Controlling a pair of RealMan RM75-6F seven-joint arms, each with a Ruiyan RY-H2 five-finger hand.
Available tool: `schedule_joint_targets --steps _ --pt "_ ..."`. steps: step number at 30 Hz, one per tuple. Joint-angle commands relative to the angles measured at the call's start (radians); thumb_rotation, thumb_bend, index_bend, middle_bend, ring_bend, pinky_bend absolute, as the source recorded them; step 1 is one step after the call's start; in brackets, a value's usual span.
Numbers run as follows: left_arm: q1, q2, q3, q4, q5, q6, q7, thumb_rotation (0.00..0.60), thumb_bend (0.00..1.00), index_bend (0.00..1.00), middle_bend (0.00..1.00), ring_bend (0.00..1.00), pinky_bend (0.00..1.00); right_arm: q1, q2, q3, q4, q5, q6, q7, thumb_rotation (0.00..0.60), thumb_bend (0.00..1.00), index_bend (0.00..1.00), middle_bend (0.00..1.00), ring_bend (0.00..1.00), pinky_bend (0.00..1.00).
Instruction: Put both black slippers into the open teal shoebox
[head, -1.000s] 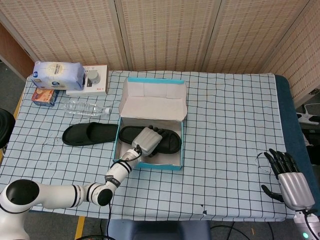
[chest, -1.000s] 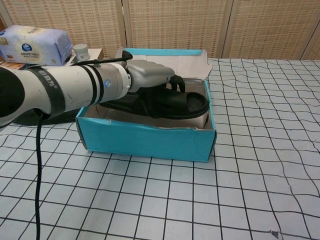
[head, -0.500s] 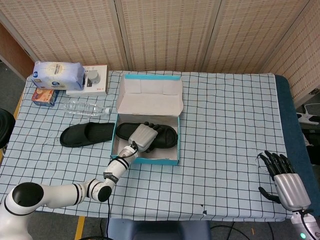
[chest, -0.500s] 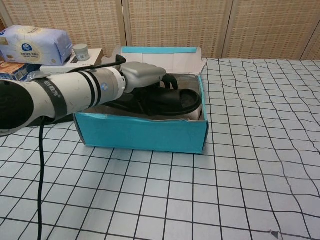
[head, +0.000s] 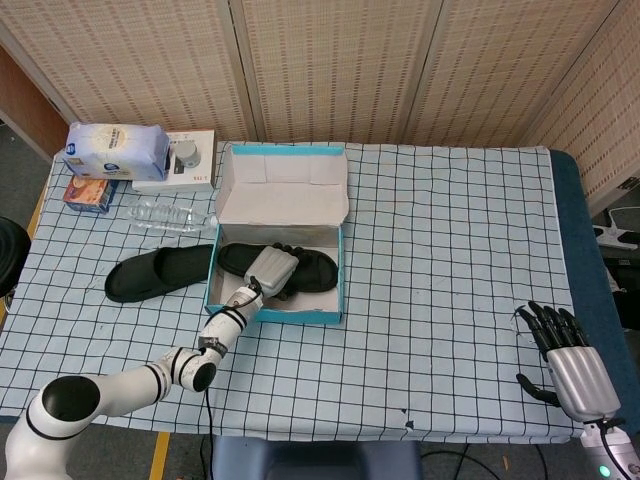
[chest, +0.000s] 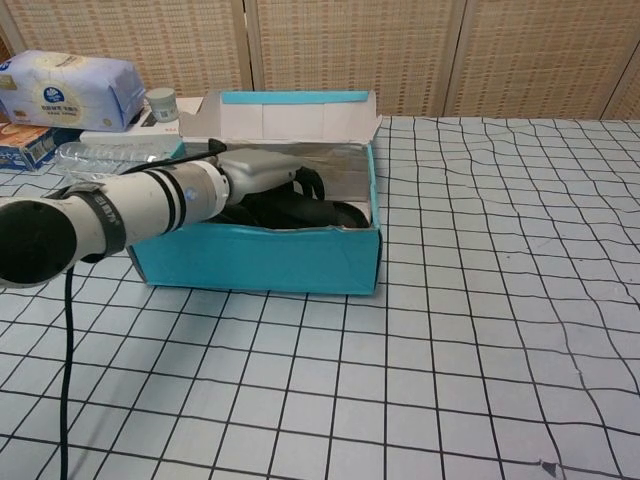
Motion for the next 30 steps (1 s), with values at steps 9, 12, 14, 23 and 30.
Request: schedule_joint_targets --steps 9,12,14,23,30 --pt "0.017 0.010 0.004 -0.016 0.093 0.004 -0.049 0.600 0.46 0.20 0.19 0.10 0.23 -0.001 0.002 -0.001 -0.001 -0.004 0.005 0.002 0.578 0.14 0.00 0.00 0.00 0.00" --pt "0.030 0.043 -0.007 -0.081 0.132 0.028 -0.099 0.600 0.43 0.04 0.03 0.00 0.15 0.001 0.001 -0.002 0.000 -0.004 0.000 0.002 0.577 0.14 0.00 0.00 0.00 0.00" --pt "0.034 0.066 -0.013 -0.119 0.139 0.016 -0.128 0.600 0.42 0.00 0.00 0.00 0.13 0.003 0.000 -0.004 -0.001 -0.007 -0.003 0.000 0.577 0.14 0.00 0.00 0.00 0.00" --pt "0.054 0.140 -0.037 -0.219 0.154 0.024 -0.177 0.600 0.41 0.00 0.00 0.00 0.07 -0.003 0.000 -0.010 -0.006 -0.018 0.009 -0.006 0.577 0.14 0.00 0.00 0.00 0.00" --pt "0.092 0.255 -0.043 -0.378 0.192 0.096 -0.158 0.600 0.41 0.00 0.00 0.00 0.07 -0.002 0.000 -0.009 -0.005 -0.019 0.008 -0.006 0.577 0.14 0.00 0.00 0.00 0.00"
